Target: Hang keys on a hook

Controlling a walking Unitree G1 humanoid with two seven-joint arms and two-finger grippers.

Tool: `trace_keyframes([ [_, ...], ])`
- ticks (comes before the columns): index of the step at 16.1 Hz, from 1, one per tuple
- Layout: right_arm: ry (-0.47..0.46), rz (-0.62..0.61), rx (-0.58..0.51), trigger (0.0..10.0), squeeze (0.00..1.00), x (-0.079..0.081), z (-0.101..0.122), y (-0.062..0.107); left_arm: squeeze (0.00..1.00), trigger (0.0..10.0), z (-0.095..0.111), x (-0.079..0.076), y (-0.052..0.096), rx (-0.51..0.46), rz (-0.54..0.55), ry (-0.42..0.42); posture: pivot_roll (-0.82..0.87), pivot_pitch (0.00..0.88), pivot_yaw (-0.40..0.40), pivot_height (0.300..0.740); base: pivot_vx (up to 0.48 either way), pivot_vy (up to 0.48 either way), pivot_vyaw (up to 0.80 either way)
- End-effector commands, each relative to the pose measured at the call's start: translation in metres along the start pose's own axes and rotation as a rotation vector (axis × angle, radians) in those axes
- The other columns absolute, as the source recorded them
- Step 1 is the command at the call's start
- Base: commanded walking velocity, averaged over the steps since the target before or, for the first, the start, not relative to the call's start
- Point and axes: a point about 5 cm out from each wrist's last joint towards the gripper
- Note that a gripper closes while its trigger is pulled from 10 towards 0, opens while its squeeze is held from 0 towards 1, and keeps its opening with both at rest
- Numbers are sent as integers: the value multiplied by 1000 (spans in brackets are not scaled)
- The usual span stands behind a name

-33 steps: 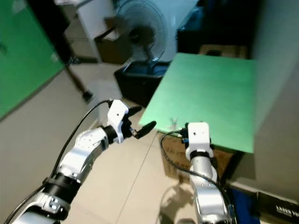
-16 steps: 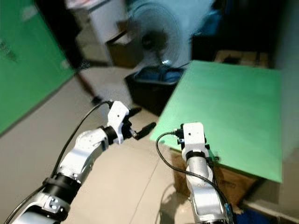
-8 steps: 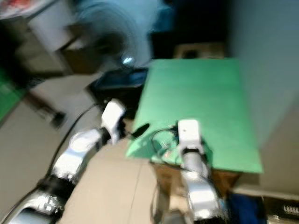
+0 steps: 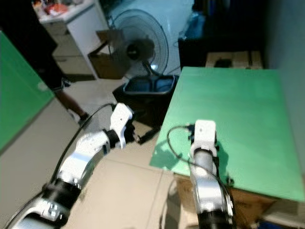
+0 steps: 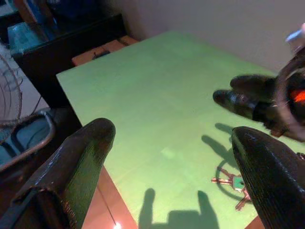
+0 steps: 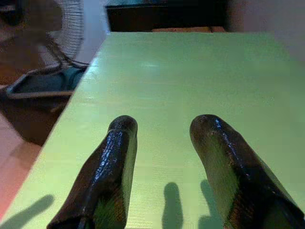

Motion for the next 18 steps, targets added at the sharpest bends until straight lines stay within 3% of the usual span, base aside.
trace_keyframes([
  [1,-47,-1,26,10000,0,9,-4,-1,0,10000,-4,8,11,23,17,4,-209,0,266,740,0,0,0],
  [6,-7,-39,75,10000,0,13,-27,-5,0,10000,-5,13,45,83,21,0,-97,10,304,740,0,0,0],
  [8,113,-104,48,10000,0,7,-36,-4,0,10000,-4,9,60,111,14,8,-59,39,307,740,0,0,0],
  [11,232,-151,16,10000,0,11,-50,8,0,10000,2,1,73,122,-3,16,-38,60,316,740,0,0,0],
  [18,286,-236,-41,10000,0,15,-59,21,0,10000,12,-1,91,172,-44,23,-23,144,391,740,0,0,0],
])
Point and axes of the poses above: a point about 5 cm out from each wrist's last joint towards the gripper, its own y axis pointing back from the gripper into the wrist, its own z axis along the axis of the wrist's last joint, x = y × z, and after that the axes turned 13 degrees about -y, right-handed
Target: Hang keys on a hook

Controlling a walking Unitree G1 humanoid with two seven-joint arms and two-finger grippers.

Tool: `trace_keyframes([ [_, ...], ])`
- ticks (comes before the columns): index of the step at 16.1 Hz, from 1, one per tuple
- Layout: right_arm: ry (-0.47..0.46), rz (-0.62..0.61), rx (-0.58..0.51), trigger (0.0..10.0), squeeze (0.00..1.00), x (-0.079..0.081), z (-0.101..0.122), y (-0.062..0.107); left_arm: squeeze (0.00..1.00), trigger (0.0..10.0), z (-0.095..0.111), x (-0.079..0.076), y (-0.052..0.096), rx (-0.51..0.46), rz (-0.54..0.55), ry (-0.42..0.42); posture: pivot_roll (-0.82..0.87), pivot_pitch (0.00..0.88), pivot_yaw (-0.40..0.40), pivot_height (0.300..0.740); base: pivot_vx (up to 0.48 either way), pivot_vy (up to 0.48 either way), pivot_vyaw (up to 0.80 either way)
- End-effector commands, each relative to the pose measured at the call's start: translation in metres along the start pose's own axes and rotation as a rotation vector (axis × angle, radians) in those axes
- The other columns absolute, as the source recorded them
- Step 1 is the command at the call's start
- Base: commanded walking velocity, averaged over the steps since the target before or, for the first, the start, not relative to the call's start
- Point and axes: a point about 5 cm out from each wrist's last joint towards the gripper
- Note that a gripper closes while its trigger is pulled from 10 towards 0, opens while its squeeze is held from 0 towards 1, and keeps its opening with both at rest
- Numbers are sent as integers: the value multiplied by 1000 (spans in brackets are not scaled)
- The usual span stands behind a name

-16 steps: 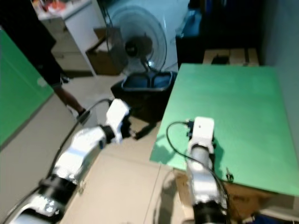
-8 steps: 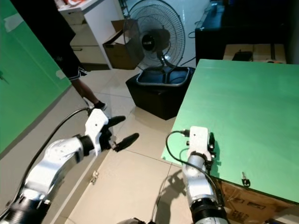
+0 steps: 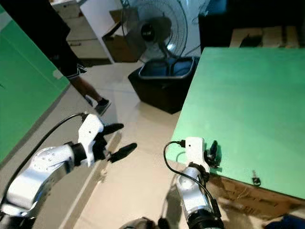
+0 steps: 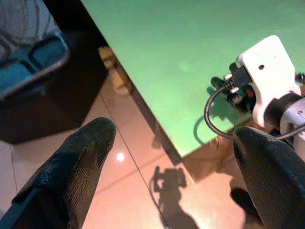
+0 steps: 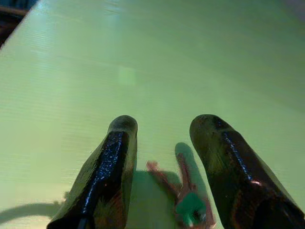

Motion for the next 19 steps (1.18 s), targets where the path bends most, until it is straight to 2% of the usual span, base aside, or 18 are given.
trace_keyframes([
  [1,32,-5,-34,10000,0,4,0,8,0,10000,-2,5,10,32,4,-6,-22,162,400,740,0,0,0],
  [5,106,-169,-87,10000,0,-21,-7,15,0,10000,-1,6,16,57,-12,-10,-23,178,400,740,0,0,0],
  [9,113,-194,-55,10000,0,-24,-18,30,0,10000,2,4,13,51,-37,2,-40,197,400,740,0,0,0],
  [12,68,-182,-45,10000,0,-24,-18,29,0,10000,4,3,14,54,-46,-1,-30,204,400,740,0,0,0],
  [15,39,-176,-102,10000,0,-27,-10,27,0,10000,6,2,16,48,-53,2,-29,205,400,740,0,0,0],
  [17,-35,-142,-183,10000,0,-27,1,31,0,10000,7,0,15,42,-59,8,-38,205,400,740,0,0,0],
  [19,-91,-110,-195,10000,0,-25,3,34,0,10000,9,-2,14,36,-62,10,-44,205,400,740,0,0,0],
])
Point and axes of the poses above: a point about 5 cm out from each wrist's last joint towards the gripper, its own y axis pointing back from the gripper into the wrist, its own z axis along the axis of the wrist's last joint, x = y × z, and after that the axes turned 13 degrees about -y, right-handed
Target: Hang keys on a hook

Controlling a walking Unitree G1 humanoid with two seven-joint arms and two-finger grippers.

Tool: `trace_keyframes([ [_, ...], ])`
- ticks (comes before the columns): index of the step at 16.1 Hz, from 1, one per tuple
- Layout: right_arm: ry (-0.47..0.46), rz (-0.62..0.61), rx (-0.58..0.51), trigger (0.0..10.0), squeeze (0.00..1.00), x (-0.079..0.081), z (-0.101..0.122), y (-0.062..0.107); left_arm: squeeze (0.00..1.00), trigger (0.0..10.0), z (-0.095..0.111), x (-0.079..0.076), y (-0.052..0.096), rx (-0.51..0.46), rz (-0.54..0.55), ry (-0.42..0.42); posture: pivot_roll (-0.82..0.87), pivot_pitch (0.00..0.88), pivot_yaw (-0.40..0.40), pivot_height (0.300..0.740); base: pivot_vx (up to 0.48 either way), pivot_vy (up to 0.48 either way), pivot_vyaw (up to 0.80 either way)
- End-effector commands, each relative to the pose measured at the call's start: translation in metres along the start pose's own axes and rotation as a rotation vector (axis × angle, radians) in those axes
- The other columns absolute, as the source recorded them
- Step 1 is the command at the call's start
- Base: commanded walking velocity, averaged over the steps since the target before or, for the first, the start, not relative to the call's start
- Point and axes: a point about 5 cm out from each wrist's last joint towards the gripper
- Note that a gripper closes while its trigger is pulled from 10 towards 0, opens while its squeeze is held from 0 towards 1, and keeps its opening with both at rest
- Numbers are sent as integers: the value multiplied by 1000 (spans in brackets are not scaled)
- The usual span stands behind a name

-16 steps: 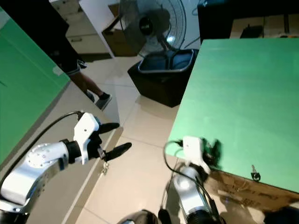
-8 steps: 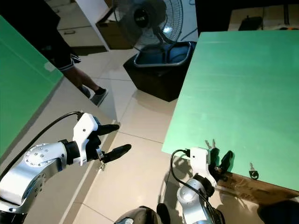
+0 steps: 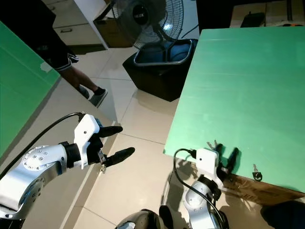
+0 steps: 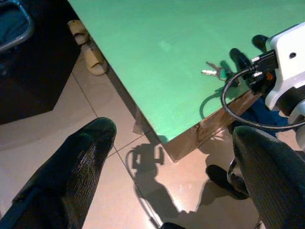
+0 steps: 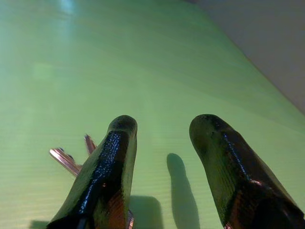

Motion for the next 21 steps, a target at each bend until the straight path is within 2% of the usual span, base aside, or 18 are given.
trace_keyframes([
  [1,-50,36,20,10000,0,8,1,10,0,10000,-3,0,4,22,2,11,-44,206,400,740,0,0,0],
  [3,-159,38,57,10000,0,7,1,9,0,10000,-2,0,5,20,-1,12,-39,207,400,740,0,0,0],
  [6,-223,40,68,10000,0,7,1,3,0,10000,0,0,9,28,-9,7,-27,216,400,740,0,0,0],
  [10,-210,43,57,10000,0,4,0,-2,0,10000,3,1,17,48,-34,3,-5,244,400,740,0,0,0],
  [12,-177,49,58,10000,0,2,-2,0,0,10000,6,0,24,59,-46,0,14,267,400,740,0,0,0],
  [17,-165,75,66,10000,0,3,-4,8,0,10000,9,-4,34,81,-46,19,39,306,400,740,0,0,0],
  [21,-116,144,1,10000,0,0,2,7,0,10000,9,-18,39,89,-52,56,28,337,400,740,0,0,0],
])
Point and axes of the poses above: a point about 5 cm out from each wrist's last joint towards the gripper, its own y axis pointing back from the gripper into the wrist, its own z axis along the axis of the wrist's last joint, x = y × z, and after that the axes turned 13 degrees about -y, right-handed
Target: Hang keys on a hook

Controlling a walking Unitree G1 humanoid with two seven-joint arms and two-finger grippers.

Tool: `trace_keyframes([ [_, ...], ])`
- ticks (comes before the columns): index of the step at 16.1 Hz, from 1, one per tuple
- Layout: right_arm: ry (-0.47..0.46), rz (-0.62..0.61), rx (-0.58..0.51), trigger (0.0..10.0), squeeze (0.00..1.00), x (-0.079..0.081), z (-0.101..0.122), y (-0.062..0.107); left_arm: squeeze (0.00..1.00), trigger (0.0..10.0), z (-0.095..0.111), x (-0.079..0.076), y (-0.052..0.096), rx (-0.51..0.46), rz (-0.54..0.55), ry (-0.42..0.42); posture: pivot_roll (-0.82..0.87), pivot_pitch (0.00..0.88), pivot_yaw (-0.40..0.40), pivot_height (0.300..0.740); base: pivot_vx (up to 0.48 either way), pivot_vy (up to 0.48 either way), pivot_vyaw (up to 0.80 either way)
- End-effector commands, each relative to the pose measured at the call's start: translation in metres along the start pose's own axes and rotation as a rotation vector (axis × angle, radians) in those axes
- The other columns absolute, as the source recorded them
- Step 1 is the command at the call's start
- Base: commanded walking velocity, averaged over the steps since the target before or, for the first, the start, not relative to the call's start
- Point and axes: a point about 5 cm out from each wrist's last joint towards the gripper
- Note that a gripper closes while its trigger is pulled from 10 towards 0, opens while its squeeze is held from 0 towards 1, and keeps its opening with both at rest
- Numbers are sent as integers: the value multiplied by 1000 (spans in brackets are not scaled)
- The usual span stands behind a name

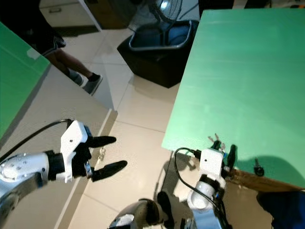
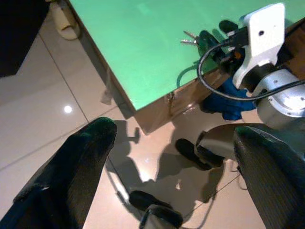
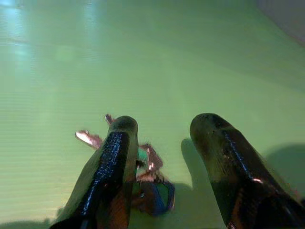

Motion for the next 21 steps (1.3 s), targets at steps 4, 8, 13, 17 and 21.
trace_keyframes([
  [4,51,46,41,10000,0,-2,-5,13,0,10000,-3,-7,6,19,17,33,6,357,400,740,0,0,0],
  [8,80,50,78,10000,0,-4,-8,18,0,10000,-2,-14,9,21,21,55,15,395,400,740,0,0,0],
  [13,83,69,71,10000,1000,-4,-4,20,0,10000,-3,-17,8,25,21,73,0,399,400,740,0,0,0],
  [17,95,60,61,0,0,-8,0,16,0,10000,-1,-20,2,7,23,82,-14,399,400,740,0,0,0],
  [21,93,75,61,0,0,-8,1,17,0,10000,-1,-21,3,9,32,82,-11,400,400,740,0,0,0],
])
Point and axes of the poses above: a point about 5 cm out from each wrist's last joint towards the gripper, its own y axis pointing back from the gripper into the wrist, its own z axis along the axis of the wrist's last joint, x = y × z, and after that the axes turned 13 degrees about -y, right-handed
